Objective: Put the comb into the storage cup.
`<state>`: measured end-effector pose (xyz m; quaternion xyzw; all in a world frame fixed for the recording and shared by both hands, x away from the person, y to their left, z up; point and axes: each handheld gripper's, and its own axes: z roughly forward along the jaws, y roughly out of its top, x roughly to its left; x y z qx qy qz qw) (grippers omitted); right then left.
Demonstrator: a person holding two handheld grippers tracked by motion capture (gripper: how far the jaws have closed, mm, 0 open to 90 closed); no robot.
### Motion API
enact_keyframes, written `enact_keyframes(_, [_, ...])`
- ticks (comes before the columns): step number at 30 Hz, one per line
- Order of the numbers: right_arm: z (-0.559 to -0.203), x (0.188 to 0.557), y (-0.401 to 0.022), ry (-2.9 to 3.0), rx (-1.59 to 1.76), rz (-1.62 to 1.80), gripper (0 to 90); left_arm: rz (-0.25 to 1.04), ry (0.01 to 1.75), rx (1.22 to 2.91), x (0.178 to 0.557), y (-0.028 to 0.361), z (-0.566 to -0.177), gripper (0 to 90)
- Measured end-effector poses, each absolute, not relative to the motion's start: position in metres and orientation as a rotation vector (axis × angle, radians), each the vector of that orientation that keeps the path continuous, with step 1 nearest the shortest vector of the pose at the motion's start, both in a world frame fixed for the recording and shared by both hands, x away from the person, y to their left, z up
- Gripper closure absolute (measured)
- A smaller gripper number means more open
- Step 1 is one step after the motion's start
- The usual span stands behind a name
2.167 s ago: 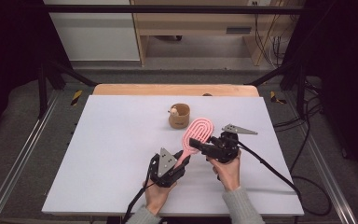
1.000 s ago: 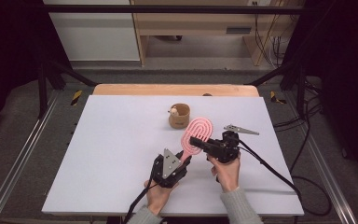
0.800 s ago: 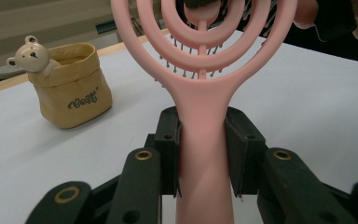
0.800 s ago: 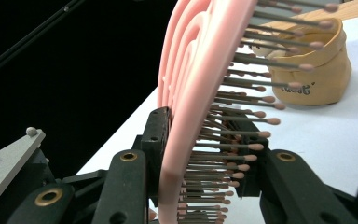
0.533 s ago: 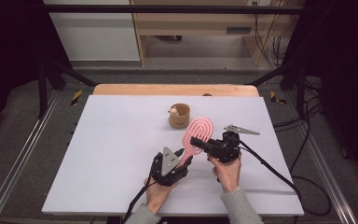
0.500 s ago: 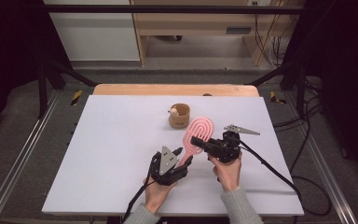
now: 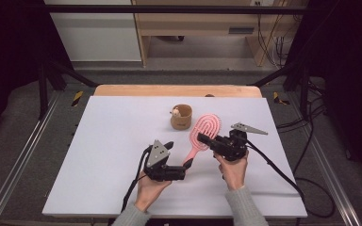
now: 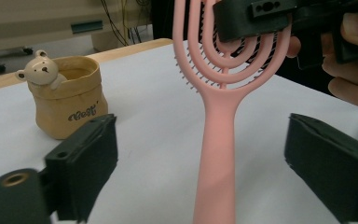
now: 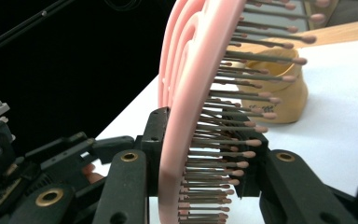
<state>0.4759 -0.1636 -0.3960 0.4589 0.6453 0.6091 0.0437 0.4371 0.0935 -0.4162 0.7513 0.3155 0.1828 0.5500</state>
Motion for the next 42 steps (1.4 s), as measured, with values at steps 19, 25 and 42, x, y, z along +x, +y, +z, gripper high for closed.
enact_keyframes(19, [-0.386, 0.476, -0.175, 1.957, 1.378, 1.824, 65.0, 0.399, 0.764, 1.77, 0.454, 0.137, -0.39, 3.1])
enact_keyframes(25, [-0.378, 0.476, -0.181, 1.918, 1.363, 1.841, 65.0, 0.397, 0.764, 1.759, 0.457, 0.155, -0.385, 3.1])
enact_keyframes(42, [-0.355, 0.48, -0.191, 1.879, 1.32, 1.807, 64.9, 0.398, 0.821, 1.726, 0.459, 0.206, -0.398, 3.1])
